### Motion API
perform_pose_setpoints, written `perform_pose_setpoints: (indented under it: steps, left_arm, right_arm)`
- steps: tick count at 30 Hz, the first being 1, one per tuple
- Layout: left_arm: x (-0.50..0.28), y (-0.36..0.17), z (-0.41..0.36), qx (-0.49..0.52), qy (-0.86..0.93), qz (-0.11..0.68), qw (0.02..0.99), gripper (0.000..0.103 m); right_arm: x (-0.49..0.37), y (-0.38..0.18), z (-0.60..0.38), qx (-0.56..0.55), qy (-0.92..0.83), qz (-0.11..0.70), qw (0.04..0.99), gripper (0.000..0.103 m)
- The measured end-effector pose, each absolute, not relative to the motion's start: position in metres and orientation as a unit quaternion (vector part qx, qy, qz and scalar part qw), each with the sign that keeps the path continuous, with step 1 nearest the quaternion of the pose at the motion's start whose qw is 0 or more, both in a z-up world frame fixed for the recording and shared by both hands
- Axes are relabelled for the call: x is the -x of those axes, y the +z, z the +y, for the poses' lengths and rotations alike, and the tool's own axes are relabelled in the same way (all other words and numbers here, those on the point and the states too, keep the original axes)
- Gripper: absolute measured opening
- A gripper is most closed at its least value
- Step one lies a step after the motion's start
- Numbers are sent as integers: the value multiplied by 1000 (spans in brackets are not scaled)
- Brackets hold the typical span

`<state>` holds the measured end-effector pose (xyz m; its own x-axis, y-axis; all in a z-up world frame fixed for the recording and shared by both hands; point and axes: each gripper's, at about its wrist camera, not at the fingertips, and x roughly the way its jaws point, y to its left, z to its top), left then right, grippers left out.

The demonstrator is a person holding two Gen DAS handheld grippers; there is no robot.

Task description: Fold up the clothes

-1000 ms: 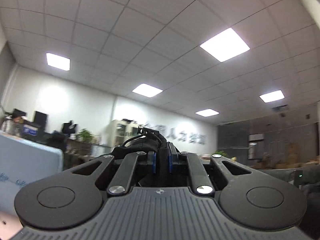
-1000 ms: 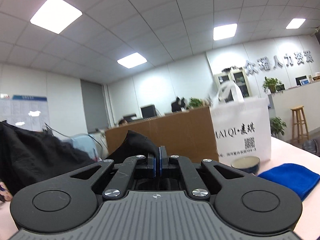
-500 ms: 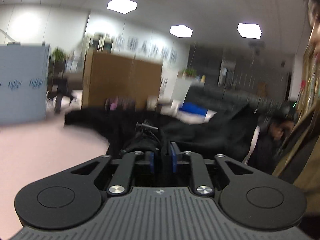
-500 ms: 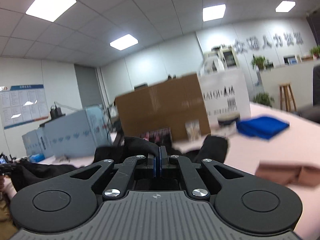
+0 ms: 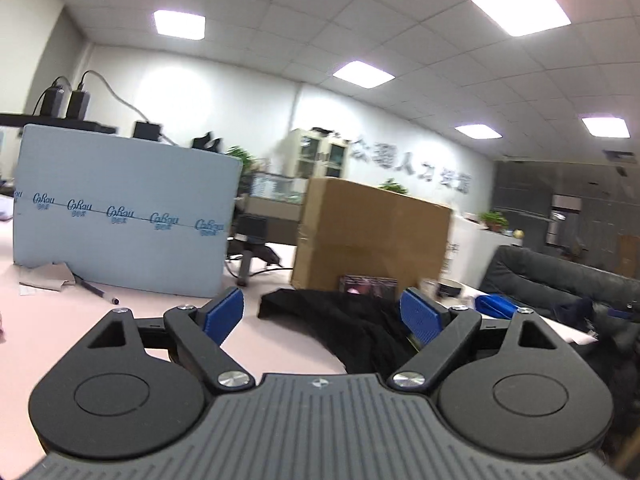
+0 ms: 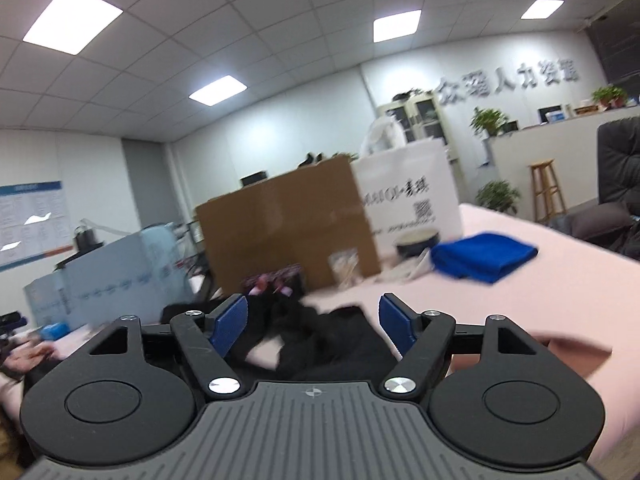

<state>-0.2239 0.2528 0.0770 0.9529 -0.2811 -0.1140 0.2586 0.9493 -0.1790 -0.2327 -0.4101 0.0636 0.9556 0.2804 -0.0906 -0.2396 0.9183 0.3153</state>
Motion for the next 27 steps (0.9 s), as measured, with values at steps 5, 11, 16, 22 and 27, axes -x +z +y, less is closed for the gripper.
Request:
perform_pose_setpoints:
  steps: [5, 11, 16, 22, 27]
  left_arm:
    - [123, 100, 212, 42, -146, 132, 980, 85]
    - [-11, 107, 184, 69, -134, 229, 962, 85]
    - [-99, 60, 173, 144, -113, 323, 928, 85]
    - [-137, -4, 160, 207, -121, 363, 900, 83]
    - [-130, -21, 146, 186, -141, 345, 909, 20]
  right_arm:
    - [153, 97, -395, -111, 110, 85, 984, 74]
    - [45, 128, -374, -43, 91, 129, 986, 74]
    - [-48, 85, -374, -19, 109, 226, 968, 74]
    - [-98, 7, -363, 2, 184, 306, 934, 72]
    - [-110, -14, -354, 1, 234, 321, 918, 62]
